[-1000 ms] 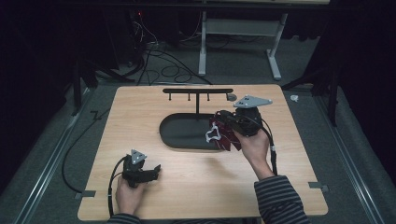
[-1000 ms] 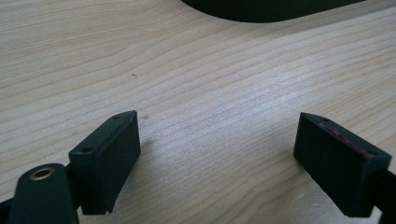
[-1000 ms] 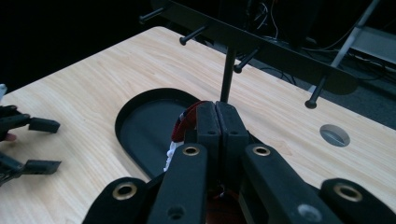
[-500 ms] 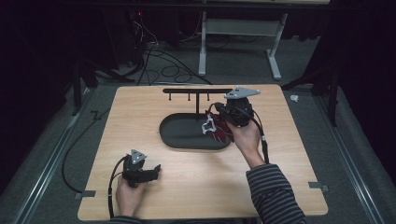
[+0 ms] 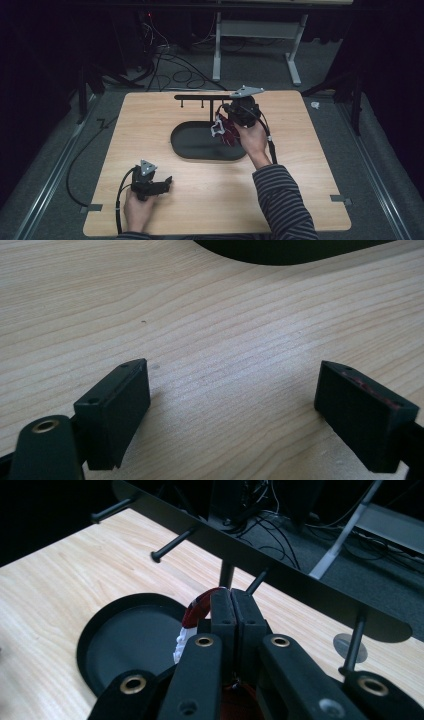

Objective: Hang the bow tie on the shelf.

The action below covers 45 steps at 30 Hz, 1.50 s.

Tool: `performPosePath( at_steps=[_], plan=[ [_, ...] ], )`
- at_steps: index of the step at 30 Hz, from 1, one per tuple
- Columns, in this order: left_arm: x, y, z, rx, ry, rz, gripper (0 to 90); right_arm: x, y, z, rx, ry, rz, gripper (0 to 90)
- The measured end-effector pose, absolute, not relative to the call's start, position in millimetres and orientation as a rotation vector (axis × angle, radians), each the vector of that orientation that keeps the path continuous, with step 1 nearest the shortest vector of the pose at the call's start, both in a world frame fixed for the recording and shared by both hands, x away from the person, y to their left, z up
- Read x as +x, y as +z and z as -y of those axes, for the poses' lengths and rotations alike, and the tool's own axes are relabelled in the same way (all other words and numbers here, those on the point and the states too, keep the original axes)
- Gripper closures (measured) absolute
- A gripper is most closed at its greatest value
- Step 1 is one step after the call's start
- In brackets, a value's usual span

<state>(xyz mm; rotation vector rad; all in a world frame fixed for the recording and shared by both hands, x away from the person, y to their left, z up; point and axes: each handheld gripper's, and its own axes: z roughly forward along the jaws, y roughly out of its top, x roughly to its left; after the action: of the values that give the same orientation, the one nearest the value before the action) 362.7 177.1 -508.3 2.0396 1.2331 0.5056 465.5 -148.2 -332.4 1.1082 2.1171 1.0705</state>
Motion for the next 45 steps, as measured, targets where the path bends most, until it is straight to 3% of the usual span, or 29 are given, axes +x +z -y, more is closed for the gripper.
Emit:
performPosePath(
  at_steps=[24, 45],
  plan=[
    [362, -508, -177, 2.042, 0.504, -1.234, 15.1, 495, -342, 146, 1.213, 1.002, -2.102, 89.1],
    [362, -508, -177, 2.041, 0.506, -1.233, 15.1, 475, -341, 171, 1.227, 1.057, -2.078, 70.1]
  ],
)
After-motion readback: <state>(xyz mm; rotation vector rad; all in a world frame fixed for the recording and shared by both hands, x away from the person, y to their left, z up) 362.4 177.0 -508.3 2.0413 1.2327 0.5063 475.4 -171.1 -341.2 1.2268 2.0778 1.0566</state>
